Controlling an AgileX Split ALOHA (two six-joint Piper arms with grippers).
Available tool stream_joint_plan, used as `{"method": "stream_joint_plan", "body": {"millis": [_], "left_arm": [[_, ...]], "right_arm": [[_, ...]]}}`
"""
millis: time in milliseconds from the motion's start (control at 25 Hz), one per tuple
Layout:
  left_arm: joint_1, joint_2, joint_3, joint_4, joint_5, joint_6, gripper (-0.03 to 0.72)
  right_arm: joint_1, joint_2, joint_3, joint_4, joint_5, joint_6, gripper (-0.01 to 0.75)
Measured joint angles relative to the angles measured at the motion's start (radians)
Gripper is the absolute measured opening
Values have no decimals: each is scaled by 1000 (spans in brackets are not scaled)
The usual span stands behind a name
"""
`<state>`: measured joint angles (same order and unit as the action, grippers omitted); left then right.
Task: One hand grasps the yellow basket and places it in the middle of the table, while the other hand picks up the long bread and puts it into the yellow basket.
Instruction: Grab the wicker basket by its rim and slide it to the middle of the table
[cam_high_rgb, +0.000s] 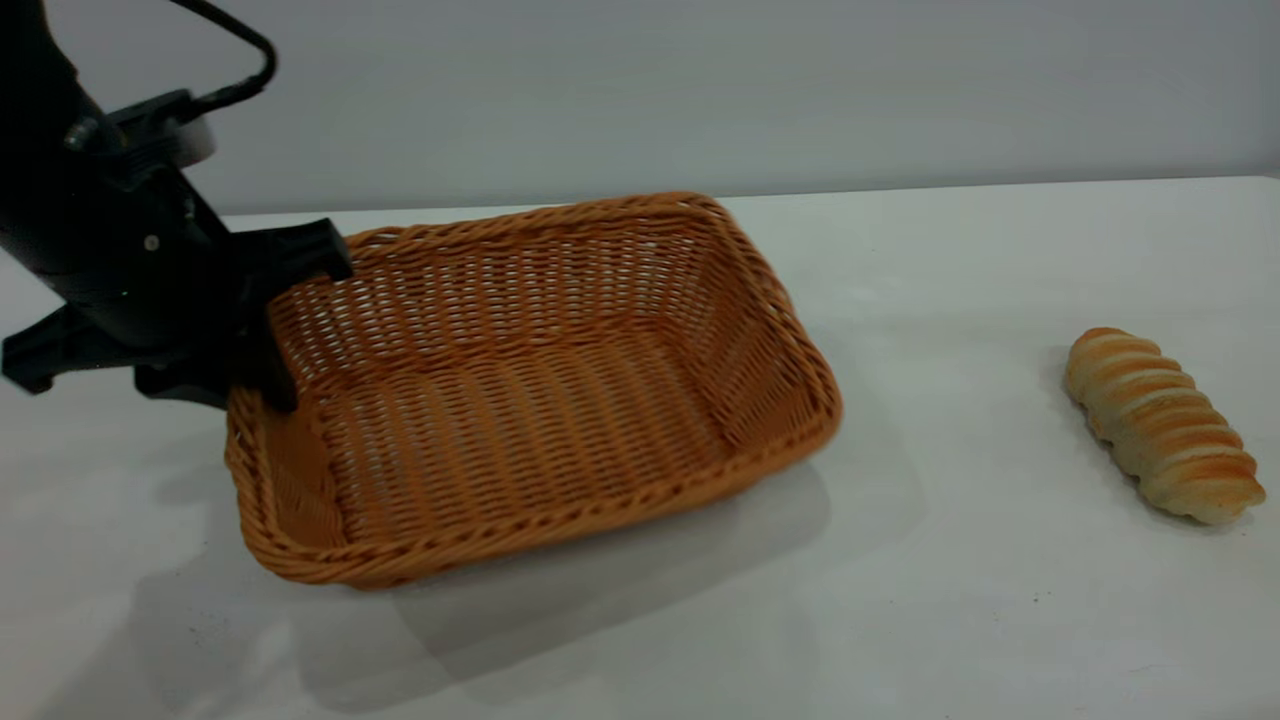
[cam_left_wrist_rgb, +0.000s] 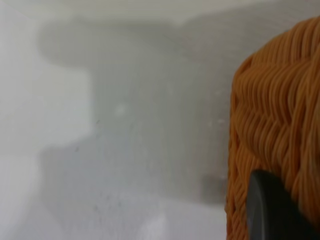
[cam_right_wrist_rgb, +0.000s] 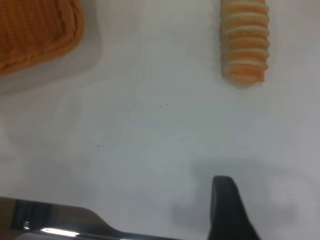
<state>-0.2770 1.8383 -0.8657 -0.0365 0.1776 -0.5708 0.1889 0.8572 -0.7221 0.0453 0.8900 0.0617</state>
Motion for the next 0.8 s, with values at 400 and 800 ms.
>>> {"method": "stream_joint_plan", "body": {"millis": [400,800], "left_arm": [[-15,70,0,-5,-94,184,116],[-68,155,-114,-4,-88,316,116]], "right_arm": [[0,0,0,0,0,1,484],[0,0,0,0,-10,1,484]]}}
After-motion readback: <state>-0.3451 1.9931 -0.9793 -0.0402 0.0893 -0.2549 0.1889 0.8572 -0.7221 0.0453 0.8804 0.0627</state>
